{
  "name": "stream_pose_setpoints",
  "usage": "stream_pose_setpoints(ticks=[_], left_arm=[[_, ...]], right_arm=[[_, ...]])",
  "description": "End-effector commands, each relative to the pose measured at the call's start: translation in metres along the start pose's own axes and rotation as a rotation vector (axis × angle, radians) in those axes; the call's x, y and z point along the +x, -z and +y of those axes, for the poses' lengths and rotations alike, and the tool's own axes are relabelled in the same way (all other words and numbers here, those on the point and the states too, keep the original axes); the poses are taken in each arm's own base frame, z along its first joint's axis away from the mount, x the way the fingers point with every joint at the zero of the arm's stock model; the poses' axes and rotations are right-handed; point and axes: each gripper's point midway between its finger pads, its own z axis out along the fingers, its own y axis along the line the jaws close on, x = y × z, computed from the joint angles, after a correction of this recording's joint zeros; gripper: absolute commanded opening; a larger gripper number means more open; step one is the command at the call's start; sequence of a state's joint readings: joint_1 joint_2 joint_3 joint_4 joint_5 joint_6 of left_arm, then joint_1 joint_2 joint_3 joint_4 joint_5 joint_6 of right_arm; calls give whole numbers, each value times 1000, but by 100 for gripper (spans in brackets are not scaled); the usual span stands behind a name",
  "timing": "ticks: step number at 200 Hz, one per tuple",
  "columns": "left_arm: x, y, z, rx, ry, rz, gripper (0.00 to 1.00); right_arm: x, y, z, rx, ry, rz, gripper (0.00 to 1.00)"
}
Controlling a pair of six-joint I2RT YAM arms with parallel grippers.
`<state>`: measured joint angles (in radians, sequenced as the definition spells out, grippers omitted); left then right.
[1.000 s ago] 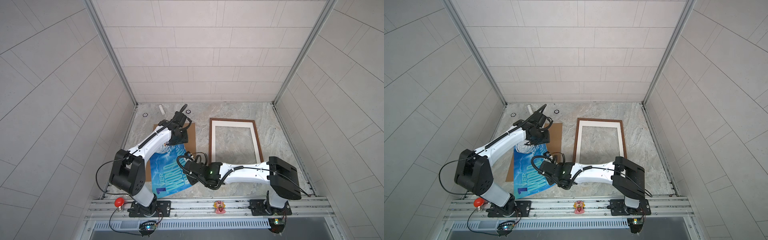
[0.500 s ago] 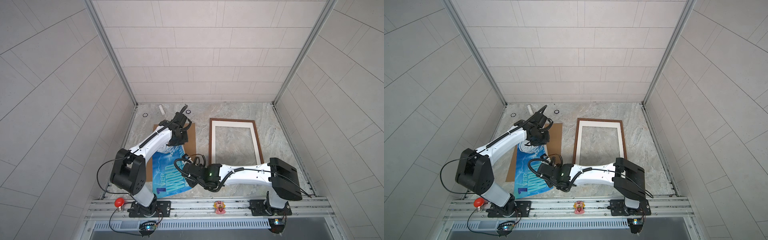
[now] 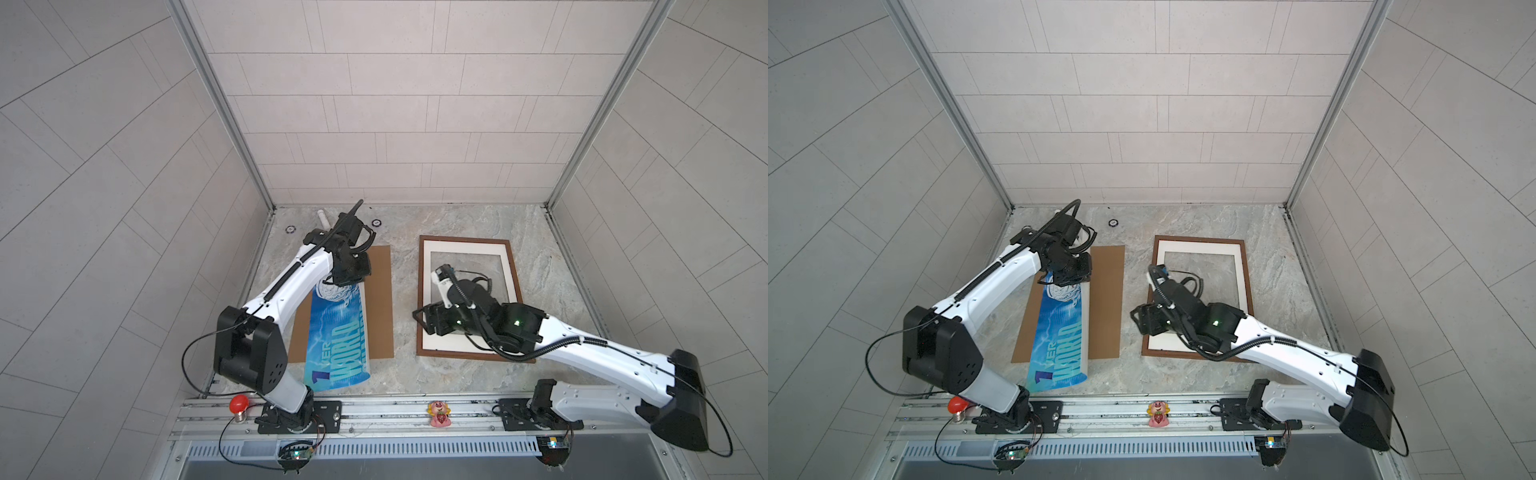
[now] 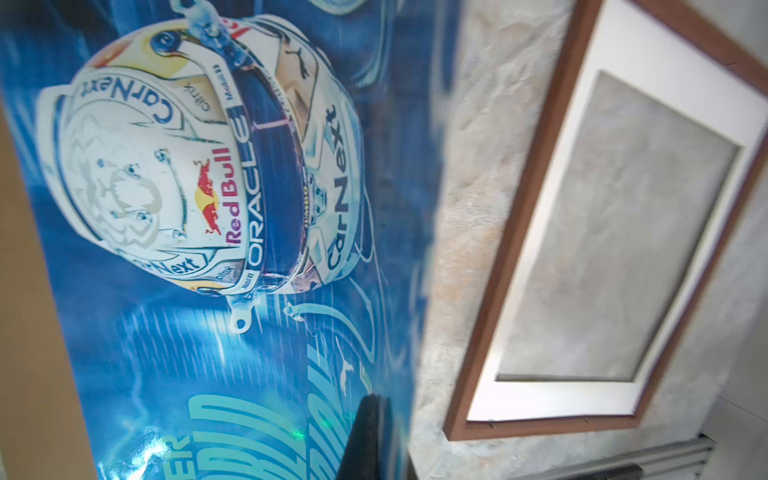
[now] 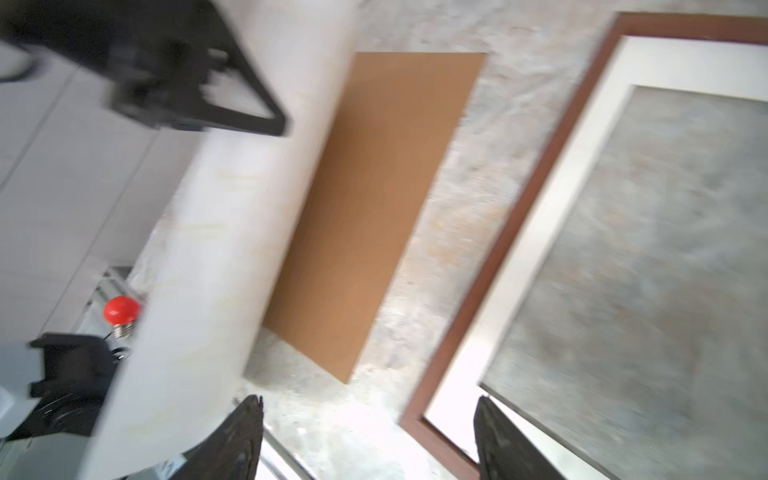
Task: Put the photo into the frame
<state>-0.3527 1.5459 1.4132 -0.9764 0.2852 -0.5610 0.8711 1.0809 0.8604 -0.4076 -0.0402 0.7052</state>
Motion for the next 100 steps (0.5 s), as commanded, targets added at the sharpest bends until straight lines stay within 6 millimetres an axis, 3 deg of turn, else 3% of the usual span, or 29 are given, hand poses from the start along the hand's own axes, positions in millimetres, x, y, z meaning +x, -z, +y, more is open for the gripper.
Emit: stream_pose_setpoints(ticks=[1,24,43,76,100], left_arm=[[14,55,-35,175,8,14,0],[15,94,-58,299,42,-38,0],[11,125,-93,450,59,-65,0],[10,188,-190,679,-92,-140,0],[14,216,-261,866,-153,-119,0]], right_arm=[[15,8,-53,10,-153,54,76],[5,28,-106,48,-293,20,75],[0,38,-137,78,-388,-7,75],[-7,47,-180,129,-504,-63,75],[-9,58,-205,169,-564,-112,75]])
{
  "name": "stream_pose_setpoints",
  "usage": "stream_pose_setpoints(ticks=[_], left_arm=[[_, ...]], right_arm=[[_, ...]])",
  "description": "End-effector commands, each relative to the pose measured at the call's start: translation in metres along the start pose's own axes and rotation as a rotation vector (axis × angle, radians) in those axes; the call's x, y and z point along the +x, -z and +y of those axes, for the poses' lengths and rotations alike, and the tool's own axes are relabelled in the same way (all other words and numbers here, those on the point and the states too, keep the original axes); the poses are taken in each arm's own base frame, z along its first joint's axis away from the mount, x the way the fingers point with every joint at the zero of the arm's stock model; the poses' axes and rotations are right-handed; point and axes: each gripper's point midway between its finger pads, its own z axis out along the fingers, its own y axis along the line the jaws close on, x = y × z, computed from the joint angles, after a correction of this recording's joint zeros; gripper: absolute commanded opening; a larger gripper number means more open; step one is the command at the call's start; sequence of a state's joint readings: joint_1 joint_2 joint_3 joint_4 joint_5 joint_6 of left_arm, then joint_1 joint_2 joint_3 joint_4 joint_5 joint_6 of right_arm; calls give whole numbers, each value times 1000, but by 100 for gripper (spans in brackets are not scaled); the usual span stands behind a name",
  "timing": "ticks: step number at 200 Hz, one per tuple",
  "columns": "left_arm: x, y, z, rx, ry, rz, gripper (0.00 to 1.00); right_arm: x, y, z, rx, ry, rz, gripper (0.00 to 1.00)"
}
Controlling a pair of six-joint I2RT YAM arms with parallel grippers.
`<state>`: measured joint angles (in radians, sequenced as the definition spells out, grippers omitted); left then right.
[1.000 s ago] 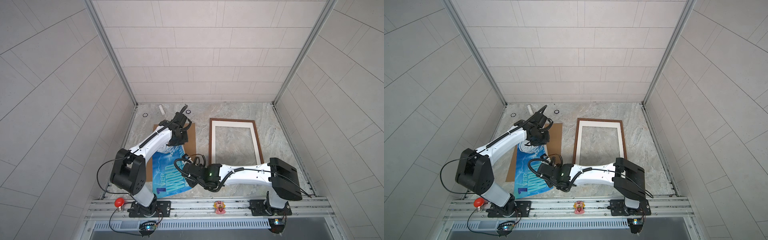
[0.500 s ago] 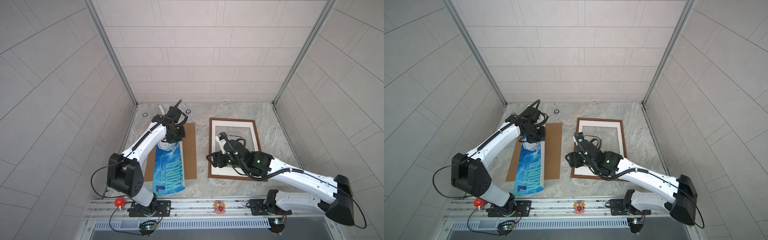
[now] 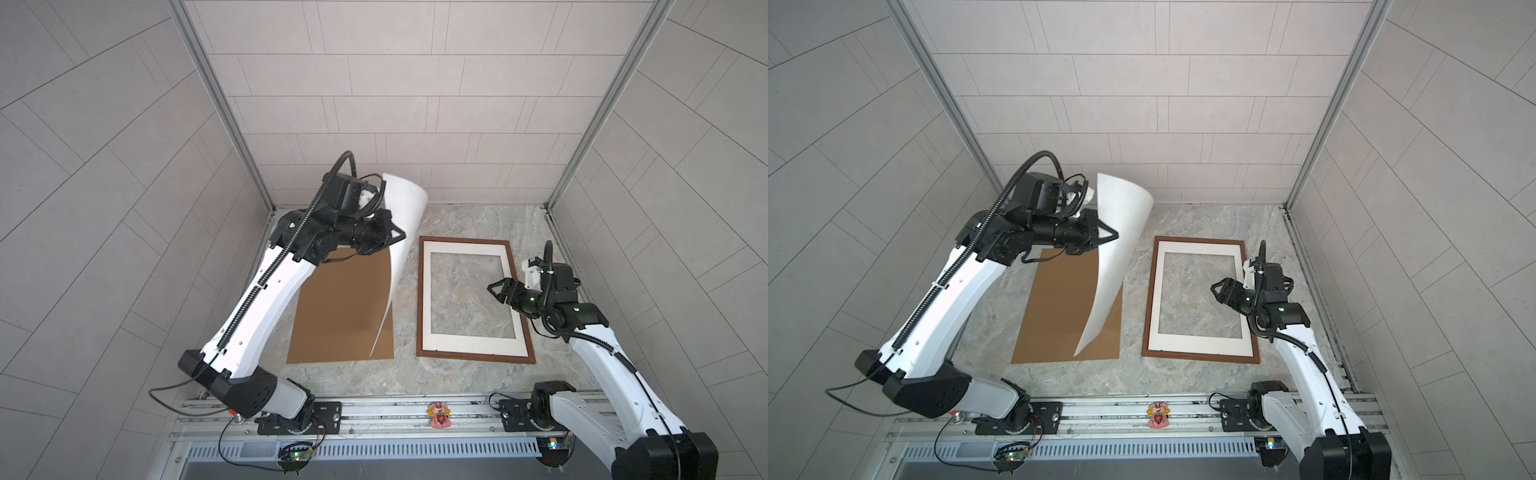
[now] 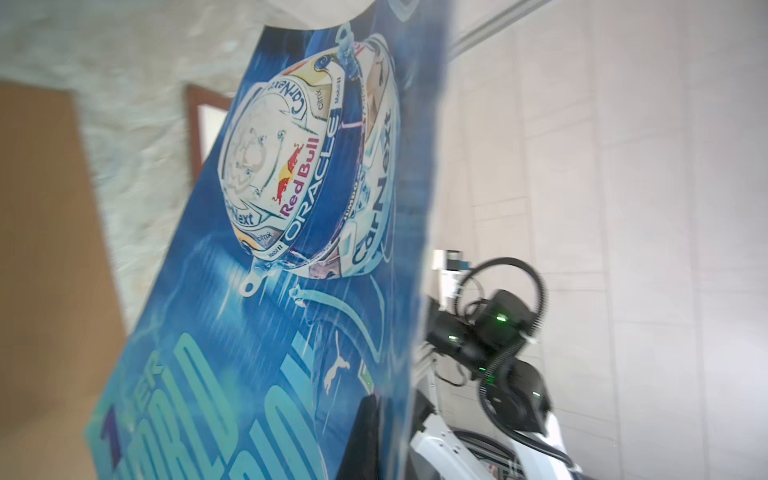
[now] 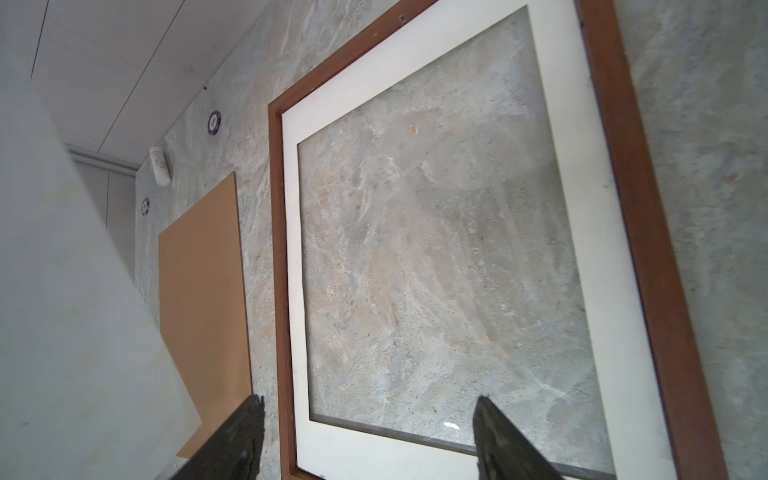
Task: Put the photo into the frame
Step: 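Lift the poster high with the left gripper while the right moves beside the frame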
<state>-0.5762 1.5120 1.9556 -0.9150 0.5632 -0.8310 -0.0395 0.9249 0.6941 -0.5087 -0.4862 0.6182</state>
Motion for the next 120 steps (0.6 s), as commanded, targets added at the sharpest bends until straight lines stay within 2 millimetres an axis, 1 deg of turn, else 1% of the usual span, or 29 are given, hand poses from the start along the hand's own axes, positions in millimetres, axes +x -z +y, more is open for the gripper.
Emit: stream_pose_setpoints(ticks=[1,15,28,45,56,64,71,83,96,101,108,120], left_arm=[[-6,-17,-73,218,-4,24,0],[-7,-34,-107,329,-3,51,0],[-9,-50,-133,425,8,82,0],[-17,-73,-155,527,59,119,0],[-24,-86,-164,593,96,134,0],[-29,-93,-167,629,81,127,0],[-31,-107,-159,605,78,135,0],[-31,-134,-133,534,68,147,0],[-25,-170,-89,406,44,180,0],[-22,-182,-75,377,20,190,0],[-16,-196,-61,359,-33,213,0],[-9,-223,-21,278,-66,259,0]], right_arm=[[0,4,-10,-19,-21,10,75],[-8,10,-20,-21,-62,-16,75],[-17,20,-34,-9,-116,-55,75],[-28,35,-55,46,-189,-138,76],[-34,43,-67,76,-227,-194,76],[-37,48,-75,89,-257,-223,77],[-39,52,-82,103,-283,-242,77],[-40,56,-93,134,-318,-257,77],[-42,58,-101,164,-331,-267,77],[-42,60,-104,179,-330,-269,78],[-43,62,-108,204,-330,-270,78],[-45,65,-114,236,-337,-271,78]])
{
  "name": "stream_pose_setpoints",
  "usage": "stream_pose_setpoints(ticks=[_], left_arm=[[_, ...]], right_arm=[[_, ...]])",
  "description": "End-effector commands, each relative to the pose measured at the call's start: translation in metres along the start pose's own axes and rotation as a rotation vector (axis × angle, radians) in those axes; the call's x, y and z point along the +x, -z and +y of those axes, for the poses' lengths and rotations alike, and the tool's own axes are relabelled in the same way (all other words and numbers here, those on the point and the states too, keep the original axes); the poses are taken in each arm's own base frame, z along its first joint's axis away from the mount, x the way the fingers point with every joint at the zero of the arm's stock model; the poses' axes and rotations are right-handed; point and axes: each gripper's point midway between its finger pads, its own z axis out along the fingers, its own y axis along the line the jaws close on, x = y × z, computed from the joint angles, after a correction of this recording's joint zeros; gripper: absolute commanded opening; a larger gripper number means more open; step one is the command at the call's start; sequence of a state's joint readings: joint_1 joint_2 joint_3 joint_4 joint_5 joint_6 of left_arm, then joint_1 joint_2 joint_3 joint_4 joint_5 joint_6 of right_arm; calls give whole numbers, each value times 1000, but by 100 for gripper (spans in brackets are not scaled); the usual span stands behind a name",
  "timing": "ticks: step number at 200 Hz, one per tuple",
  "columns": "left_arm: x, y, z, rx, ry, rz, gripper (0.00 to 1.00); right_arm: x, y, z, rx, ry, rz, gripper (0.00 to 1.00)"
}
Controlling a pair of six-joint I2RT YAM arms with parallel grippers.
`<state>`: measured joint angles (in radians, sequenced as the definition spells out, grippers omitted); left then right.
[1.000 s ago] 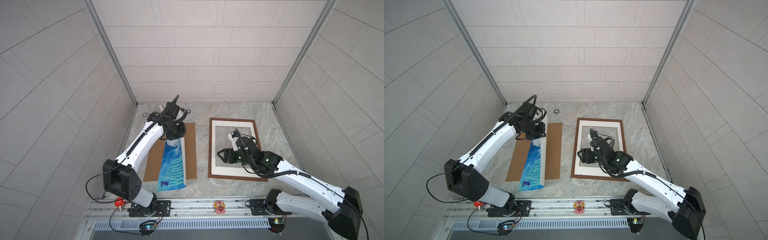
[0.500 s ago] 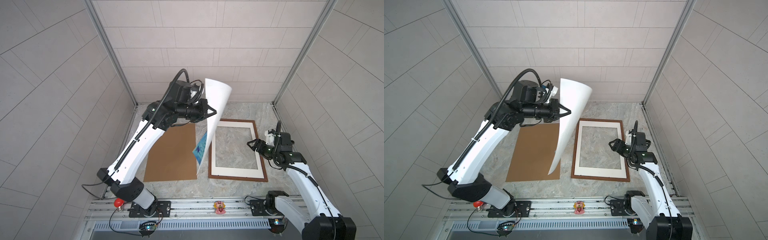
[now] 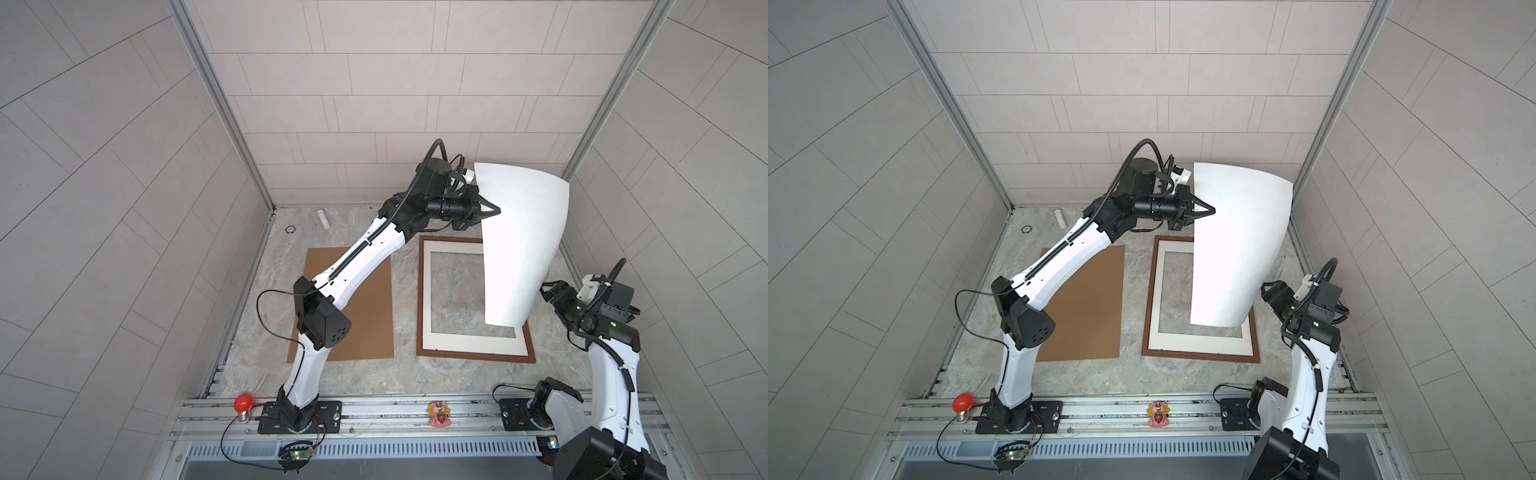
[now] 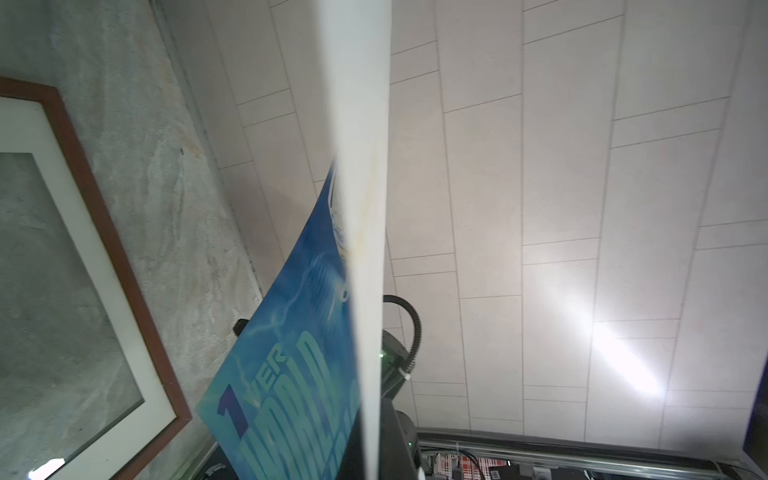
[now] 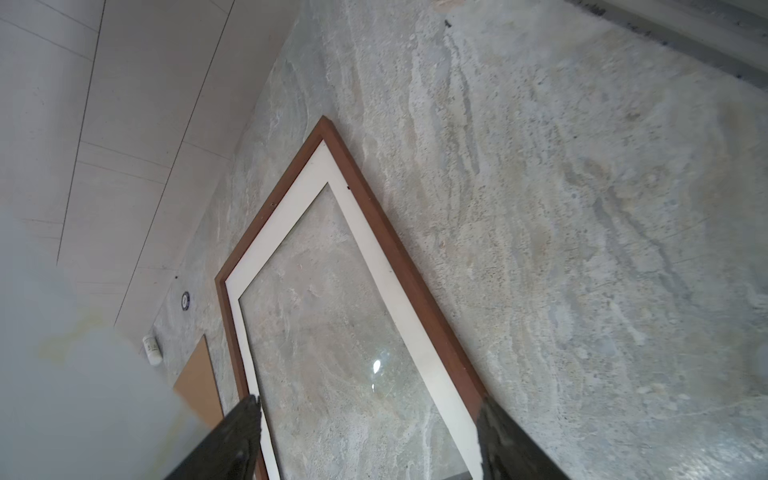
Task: Put the photo into the frame
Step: 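Lift the poster high with the left gripper while the right moves beside the frame, then lower the poster face-down into the brown frame with the left gripper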
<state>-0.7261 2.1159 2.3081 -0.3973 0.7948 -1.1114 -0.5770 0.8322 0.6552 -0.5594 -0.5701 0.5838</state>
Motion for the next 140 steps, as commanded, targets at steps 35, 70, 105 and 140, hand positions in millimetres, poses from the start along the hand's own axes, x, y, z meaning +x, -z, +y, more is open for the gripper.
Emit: stream_pose_setpoints(ticks=[35,70,105,140], left_arm=[[-2,-18,196,-401,-197,71,0],[8,-19,263,-416,-143,36,0],[14,-11,285,-465,-161,44,0],[6,-3,306,-491,-158,-23,0]], right_arm=[[-1,-3,-23,109,-49,40,79],[9,-14,-25,75,-43,63,80],[31,-27,-28,65,16,89,80],[55,-52,-33,73,67,160,84]])
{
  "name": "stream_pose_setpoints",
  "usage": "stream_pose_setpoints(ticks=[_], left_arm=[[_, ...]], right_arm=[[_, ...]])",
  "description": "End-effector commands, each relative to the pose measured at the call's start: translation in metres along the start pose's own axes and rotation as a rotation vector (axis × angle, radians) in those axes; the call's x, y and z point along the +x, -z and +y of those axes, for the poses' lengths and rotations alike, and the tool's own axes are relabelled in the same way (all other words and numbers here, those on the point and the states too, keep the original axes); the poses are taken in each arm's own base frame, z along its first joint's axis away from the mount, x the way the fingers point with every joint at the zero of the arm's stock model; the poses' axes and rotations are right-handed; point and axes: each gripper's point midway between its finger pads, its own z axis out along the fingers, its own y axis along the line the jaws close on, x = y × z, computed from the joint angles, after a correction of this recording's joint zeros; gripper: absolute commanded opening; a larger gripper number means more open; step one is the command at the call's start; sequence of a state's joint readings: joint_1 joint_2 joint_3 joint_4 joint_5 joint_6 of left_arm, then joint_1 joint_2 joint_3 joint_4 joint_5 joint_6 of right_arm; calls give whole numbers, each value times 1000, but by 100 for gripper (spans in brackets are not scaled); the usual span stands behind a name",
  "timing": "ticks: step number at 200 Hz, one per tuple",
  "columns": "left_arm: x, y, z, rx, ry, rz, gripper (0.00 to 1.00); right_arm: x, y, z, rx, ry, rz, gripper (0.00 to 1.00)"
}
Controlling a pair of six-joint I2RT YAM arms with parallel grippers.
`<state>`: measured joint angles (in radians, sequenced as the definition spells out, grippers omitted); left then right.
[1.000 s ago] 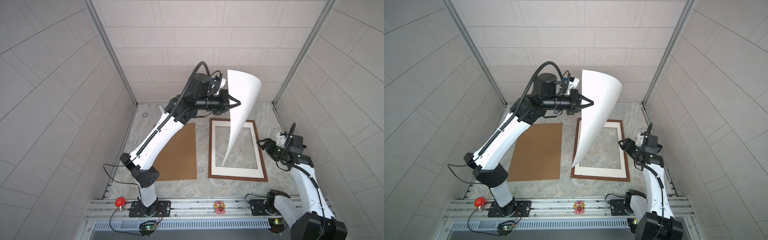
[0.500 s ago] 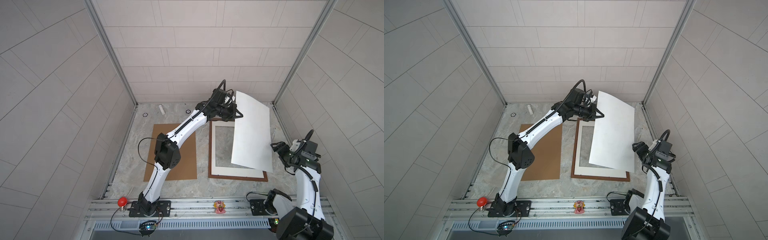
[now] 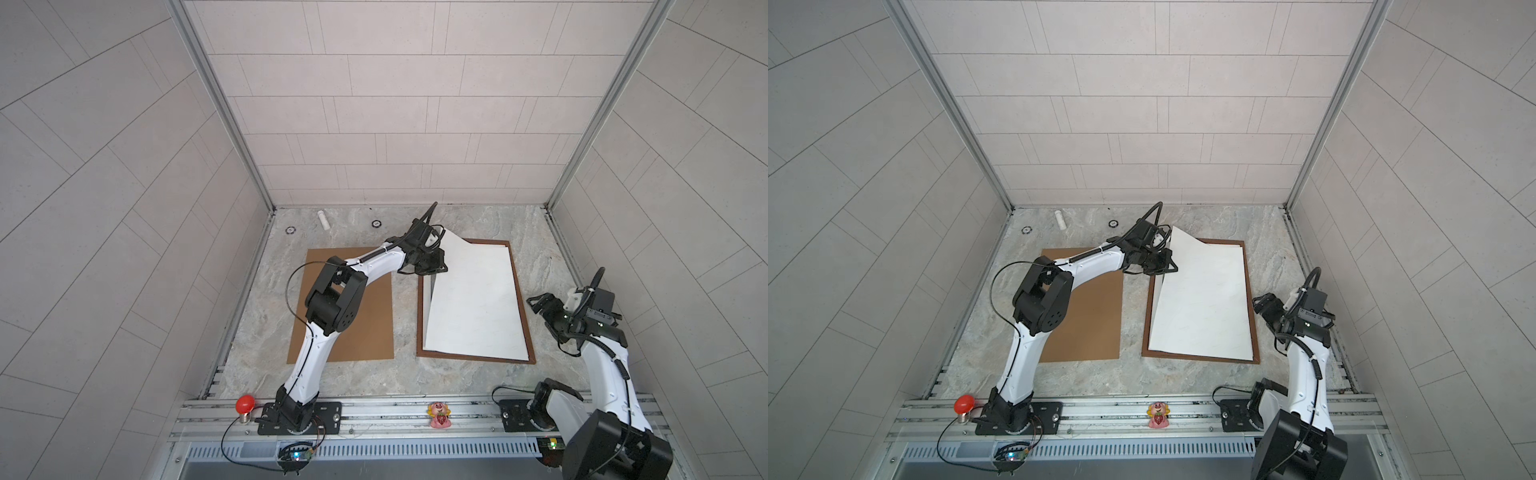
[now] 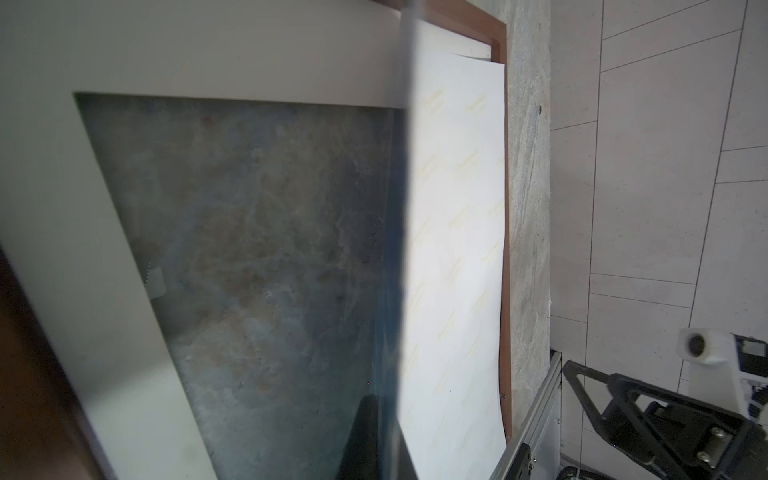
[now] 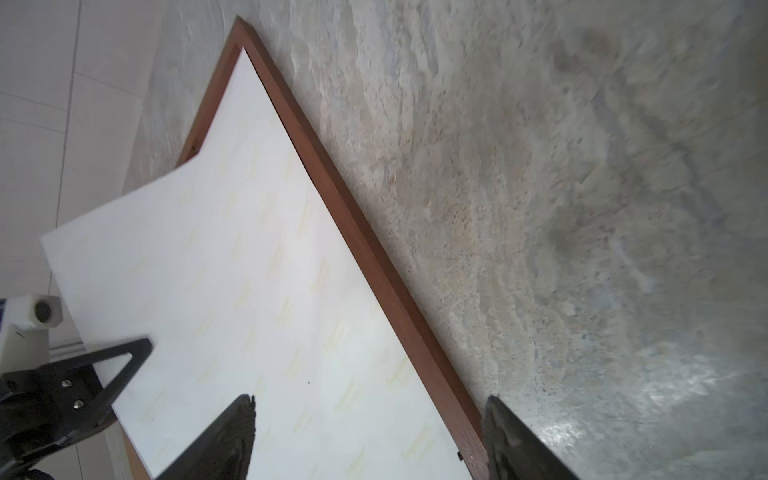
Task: Put the photo into the frame
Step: 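Lower the poster face-down into the brown frame with the left gripper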
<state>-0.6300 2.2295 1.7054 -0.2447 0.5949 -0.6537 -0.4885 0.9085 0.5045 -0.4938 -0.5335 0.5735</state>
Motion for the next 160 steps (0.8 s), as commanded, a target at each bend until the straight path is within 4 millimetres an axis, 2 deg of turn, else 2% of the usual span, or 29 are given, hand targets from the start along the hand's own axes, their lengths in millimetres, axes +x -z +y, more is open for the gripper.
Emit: stream_pose_setpoints(ticks=[1,46,66,91,128,160], left_arm=[[-18,9,-2,8,-58,-102,0],[-14,4,18,-28,-33,-113,0],[-17,7,20,-29,-29,-126,0],[-24,13,24,-26,-28,-146,0],[-23,9,29,-9,-21,-129,0],[-19,7,31,-7,-16,-120,0]], right_arm=[[-1,-14,1,11,62,-2,84],[-11,-26,-2,48,69,48,84],[-13,-33,-6,69,65,57,84],[-8,-42,-12,77,54,98,84],[0,-54,-14,60,51,163,84],[-2,-52,-14,62,54,145,84]])
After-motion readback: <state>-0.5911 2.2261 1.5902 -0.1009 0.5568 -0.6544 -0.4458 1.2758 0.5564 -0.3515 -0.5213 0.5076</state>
